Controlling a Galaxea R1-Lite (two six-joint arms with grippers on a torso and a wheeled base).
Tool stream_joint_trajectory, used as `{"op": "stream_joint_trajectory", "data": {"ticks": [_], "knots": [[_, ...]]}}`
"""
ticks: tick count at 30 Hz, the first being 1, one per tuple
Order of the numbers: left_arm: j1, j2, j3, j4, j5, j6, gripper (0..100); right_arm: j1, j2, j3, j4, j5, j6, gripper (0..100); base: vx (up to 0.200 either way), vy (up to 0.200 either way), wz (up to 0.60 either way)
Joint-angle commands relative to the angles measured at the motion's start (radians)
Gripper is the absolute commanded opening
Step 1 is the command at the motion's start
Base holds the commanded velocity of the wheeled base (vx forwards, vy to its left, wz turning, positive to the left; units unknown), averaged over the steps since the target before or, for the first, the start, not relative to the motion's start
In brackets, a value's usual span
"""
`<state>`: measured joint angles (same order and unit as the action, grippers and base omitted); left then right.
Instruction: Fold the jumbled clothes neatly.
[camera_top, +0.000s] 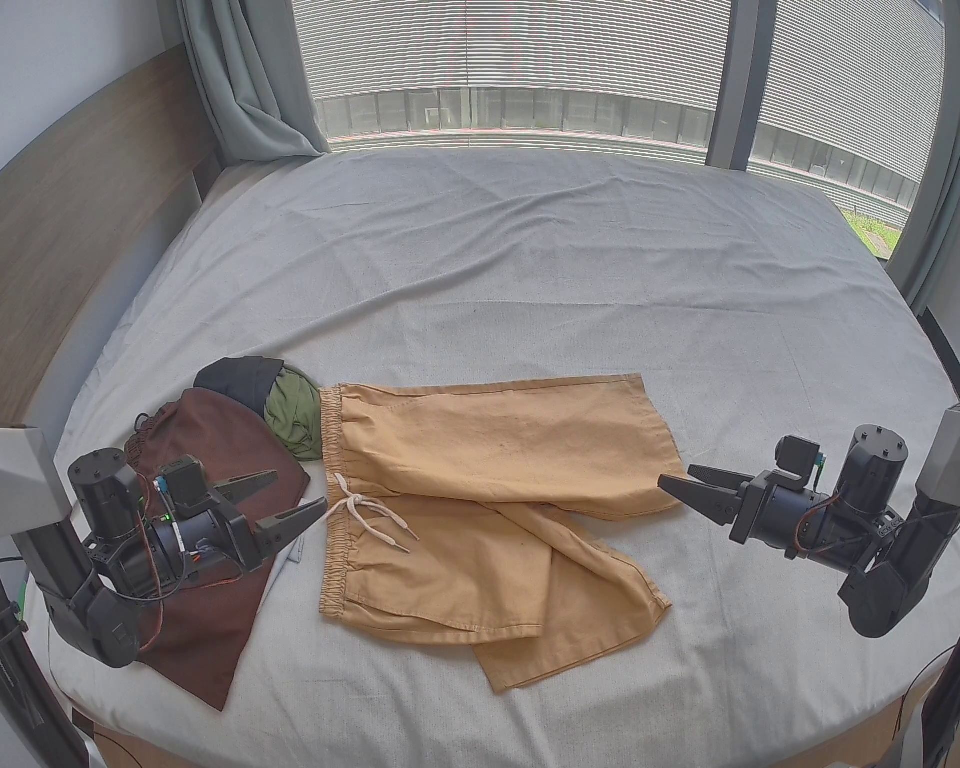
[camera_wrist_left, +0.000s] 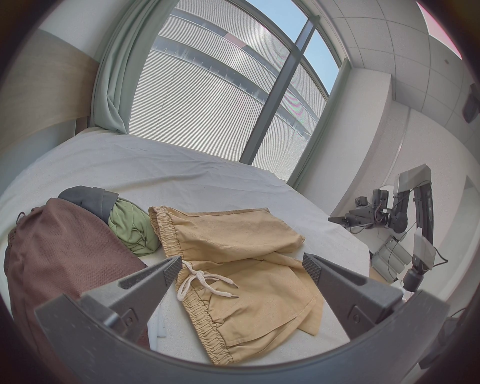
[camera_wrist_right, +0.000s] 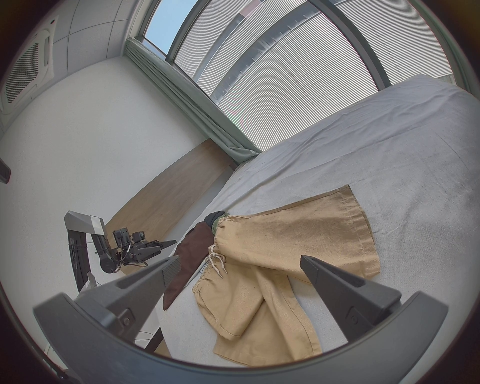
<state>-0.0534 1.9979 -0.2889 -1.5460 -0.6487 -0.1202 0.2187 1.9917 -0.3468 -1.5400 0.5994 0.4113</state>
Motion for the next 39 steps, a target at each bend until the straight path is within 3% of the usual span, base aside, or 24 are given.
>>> {"op": "stream_joint_trajectory", "data": {"ticks": [1,12,14,25,30,39], "knots": [[0.001,0.012,-0.009,0.000,0.001,0.021,100,-0.002,0.001,-0.001,0.000,0.000,-0.002,100,0.000,0.000,0.00],[0.000,0.050,0.065,0.000,-0.049,0.077,100,-0.004,0.006,0.046,0.001,0.027,-0.009,100,0.000,0.000,0.00],[0.001,0.068,0.059,0.000,-0.049,0.120,100,-0.001,0.029,0.058,0.001,0.027,-0.025,100,0.000,0.000,0.00],[-0.006,0.130,0.076,-0.002,-0.049,0.169,100,0.002,0.177,0.127,0.000,0.011,-0.077,100,0.000,0.000,0.00],[-0.005,0.128,0.079,0.000,-0.049,0.174,100,-0.010,0.214,0.166,0.000,0.011,-0.132,100,0.000,0.000,0.00],[-0.002,0.128,0.074,-0.002,-0.055,0.174,100,-0.030,0.289,0.178,0.000,0.010,-0.137,100,0.000,0.000,0.00]]}}
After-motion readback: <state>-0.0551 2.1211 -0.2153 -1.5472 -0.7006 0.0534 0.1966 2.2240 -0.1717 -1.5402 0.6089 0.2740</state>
